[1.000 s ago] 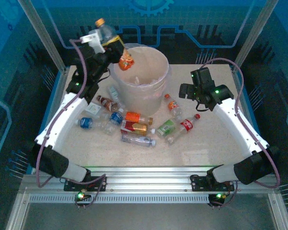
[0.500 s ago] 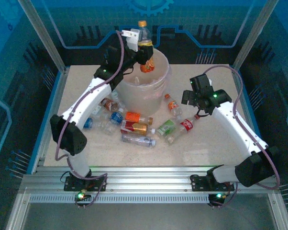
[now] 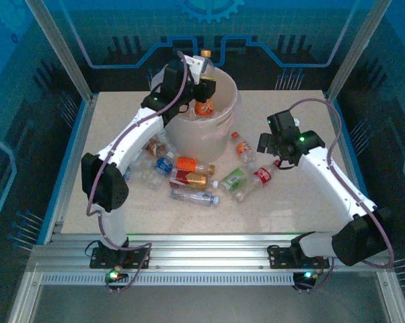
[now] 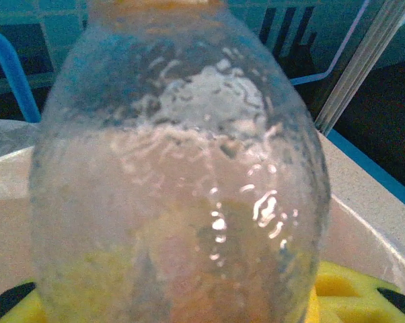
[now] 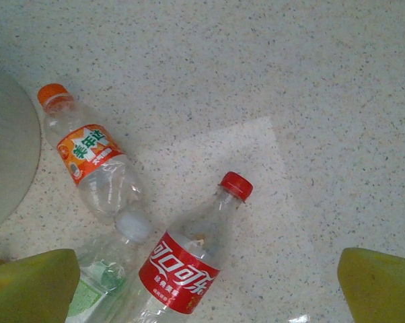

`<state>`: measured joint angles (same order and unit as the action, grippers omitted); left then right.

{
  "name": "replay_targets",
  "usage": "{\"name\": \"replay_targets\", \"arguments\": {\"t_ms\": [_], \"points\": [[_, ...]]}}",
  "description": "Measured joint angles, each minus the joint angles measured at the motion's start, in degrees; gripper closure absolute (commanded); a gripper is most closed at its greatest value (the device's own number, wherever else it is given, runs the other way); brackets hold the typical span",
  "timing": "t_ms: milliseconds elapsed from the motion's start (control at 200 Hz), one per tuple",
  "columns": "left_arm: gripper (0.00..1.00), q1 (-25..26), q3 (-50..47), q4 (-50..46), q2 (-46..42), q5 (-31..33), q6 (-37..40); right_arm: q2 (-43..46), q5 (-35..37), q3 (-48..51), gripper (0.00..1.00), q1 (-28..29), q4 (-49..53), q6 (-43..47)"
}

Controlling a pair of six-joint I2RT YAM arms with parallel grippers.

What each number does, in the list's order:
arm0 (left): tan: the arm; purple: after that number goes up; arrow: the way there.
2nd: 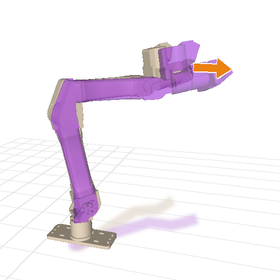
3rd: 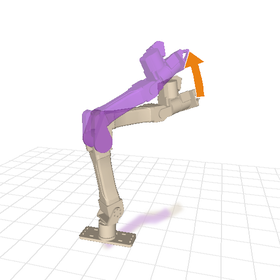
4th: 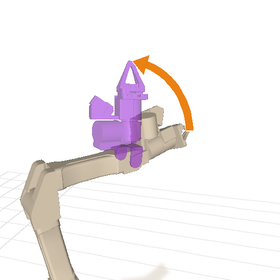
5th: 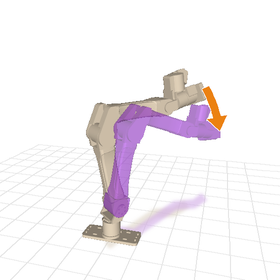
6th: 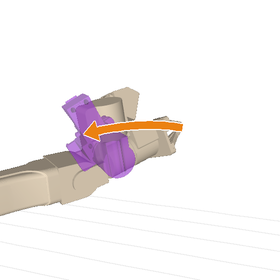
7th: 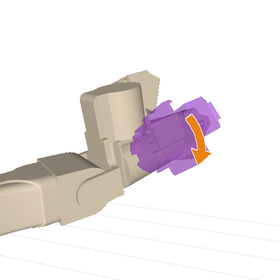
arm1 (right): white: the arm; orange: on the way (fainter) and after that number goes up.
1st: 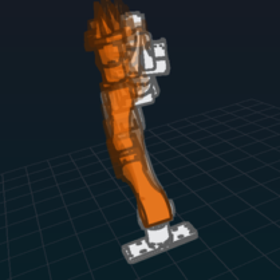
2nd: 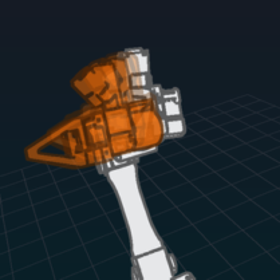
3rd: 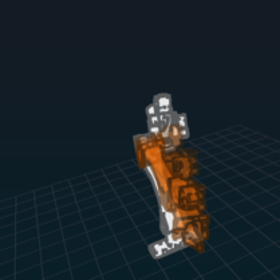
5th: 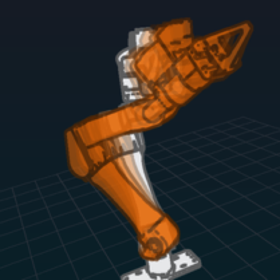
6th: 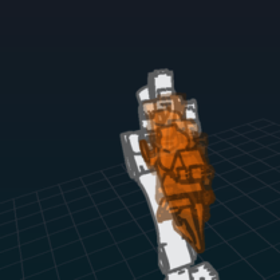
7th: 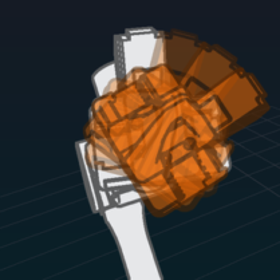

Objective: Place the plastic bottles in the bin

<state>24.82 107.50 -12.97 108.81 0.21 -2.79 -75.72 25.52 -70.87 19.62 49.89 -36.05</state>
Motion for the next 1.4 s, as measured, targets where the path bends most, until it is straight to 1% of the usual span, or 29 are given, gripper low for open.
{"name": "replay_targets", "arguments": {"t_ms": [140, 245, 405, 495, 745, 845, 935, 1046, 1256, 1401], "points": [[0.56, 0.0, 0.0, -0.6, 0.4, 0.3, 0.0, 0.8, 0.0, 1.5, 0.00, -0.5, 0.0, -0.6], [0.45, 0.0, 0.0, -1.0, 1.0, 0.4, 0.0, 1.4, -0.1, 2.4, 0.00, -0.6, 0.0, -1.1], [0.41, 0.0, 0.0, -1.8, 1.4, 0.7, 0.2, 2.0, -1.0, 4.5, 0.00, -0.6, -0.3, -1.8], [0.36, 0.0, 0.0, -1.8, 1.4, 1.0, 0.2, 2.2, -1.9, 5.9, 0.00, -0.7, -0.3, -2.3], [0.16, 0.0, 0.0, -1.8, 1.4, 1.4, -0.1, 2.9, -4.2, 9.3, 0.00, -0.7, -1.2, -4.1], [0.10, 0.0, 0.0, -1.8, 1.4, 1.5, 0.0, 3.0, -5.3, 10.7, 0.00, -0.7, -1.6, -4.9], [0.08, 0.0, 0.0, -1.8, 1.4, 1.5, 0.0, 3.1, -6.3, 11.6, 0.00, -0.9, -2.1, -5.7], [0.01, 0.0, 0.0, -1.8, 1.4, 1.5, -0.2, 3.6, -7.5, 13.2, 0.00, -1.0, -3.1, -7.0], [0.01, 0.0, 0.0, -2.0, 0.8, 1.5, -0.3, 4.5, -11.3, 17.0, 0.00, -1.2, -5.9, -9.5], [0.01, 0.0, -0.7, -3.1, -3.2, 1.5, -1.4, 4.5, -13.9, 18.4, 0.00, -2.2, -7.6, -10.5]]}}
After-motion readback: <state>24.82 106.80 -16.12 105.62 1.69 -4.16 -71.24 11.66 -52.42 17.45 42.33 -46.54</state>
